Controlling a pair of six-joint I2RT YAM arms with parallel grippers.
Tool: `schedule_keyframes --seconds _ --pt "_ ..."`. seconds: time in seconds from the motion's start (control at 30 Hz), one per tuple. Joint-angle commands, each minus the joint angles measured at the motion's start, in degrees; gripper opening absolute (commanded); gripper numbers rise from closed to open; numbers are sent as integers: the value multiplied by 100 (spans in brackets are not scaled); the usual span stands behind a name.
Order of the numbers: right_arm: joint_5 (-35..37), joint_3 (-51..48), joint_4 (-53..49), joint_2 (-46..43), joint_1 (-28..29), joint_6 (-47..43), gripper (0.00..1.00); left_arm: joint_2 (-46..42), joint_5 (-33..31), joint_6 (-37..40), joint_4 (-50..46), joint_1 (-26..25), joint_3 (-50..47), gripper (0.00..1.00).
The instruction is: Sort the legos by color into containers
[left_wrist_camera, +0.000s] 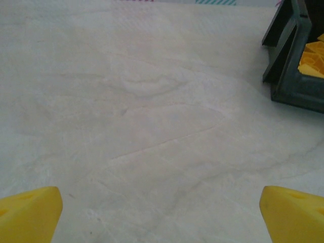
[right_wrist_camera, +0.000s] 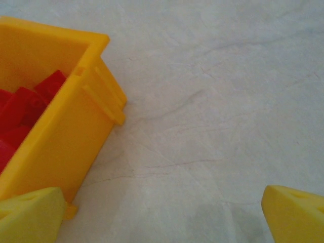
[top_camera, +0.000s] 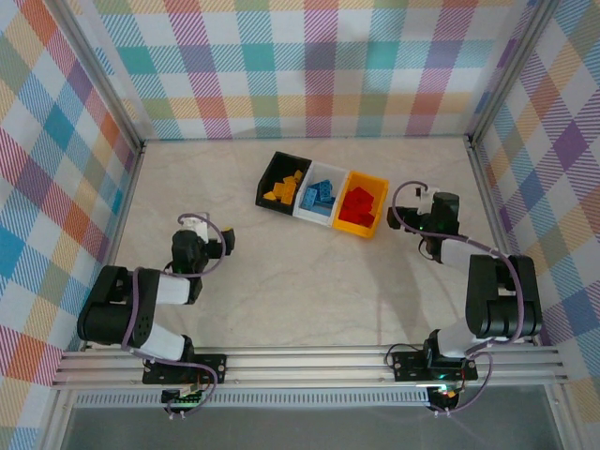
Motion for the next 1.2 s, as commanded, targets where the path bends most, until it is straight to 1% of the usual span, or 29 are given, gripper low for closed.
schedule_keyframes --seconds 0.0,0.07,0.17,0.23,0.4,0.5,0.73,0.77,0.8,1.03,1.17 --pt "-466 -502 810 -385 -22 -250 100 245 -144 -19 207 69 258 100" --pt "-526 -876 1286 -604 -28 -273 100 282 -153 -13 -91 66 460 100" --pt "-537 -1361 1972 -811 -22 -227 100 307 8 42 -550 69 722 100" --pt "-522 -1689 2420 -927 -23 -208 100 318 -91 4 -610 69 759 100" --pt "-326 -2018 2915 -1050 -23 -150 100 323 -103 6 -637 69 771 100" --pt "-409 -2010 3140 -826 -24 -196 100 326 -105 6 -639 67 774 100" --pt "-324 -1699 3544 162 -23 -167 100 325 -107 4 -635 69 777 100" --pt "-326 -1548 3328 174 -26 -174 100 325 -102 2 -632 69 770 100" --pt "-265 -1301 2718 139 -8 -192 100 322 -106 6 -636 63 771 100" --pt "10 -1215 2614 187 28 -129 100 326 -108 3 -639 69 770 100" --pt "43 -1223 2627 182 40 -135 100 326 -109 5 -639 65 772 100"
